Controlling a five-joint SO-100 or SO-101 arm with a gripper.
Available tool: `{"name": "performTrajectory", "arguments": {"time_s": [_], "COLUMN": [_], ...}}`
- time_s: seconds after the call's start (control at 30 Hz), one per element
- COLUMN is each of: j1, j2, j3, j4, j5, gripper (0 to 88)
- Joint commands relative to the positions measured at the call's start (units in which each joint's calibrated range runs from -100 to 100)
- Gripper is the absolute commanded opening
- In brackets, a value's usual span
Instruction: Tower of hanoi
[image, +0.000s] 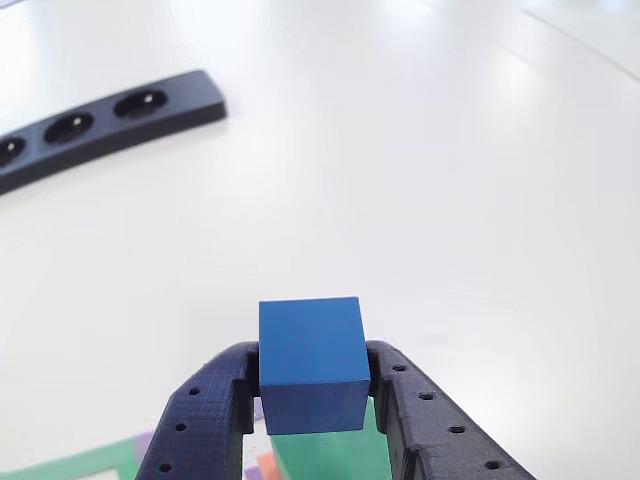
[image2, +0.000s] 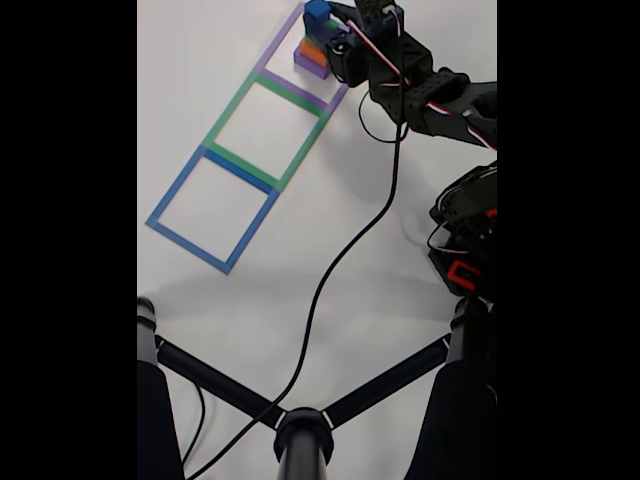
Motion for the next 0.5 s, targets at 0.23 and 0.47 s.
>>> {"name": "performTrajectory", "arguments": {"time_s": [0.23,0.47], "j1": [1.08,2.68], "j2": [-25.48,-32.21], "j3": [-19.10,-38.64], "j4": [52.22,85.24], "j5": [0.39,0.39], "gripper": [3.5,3.4]}}
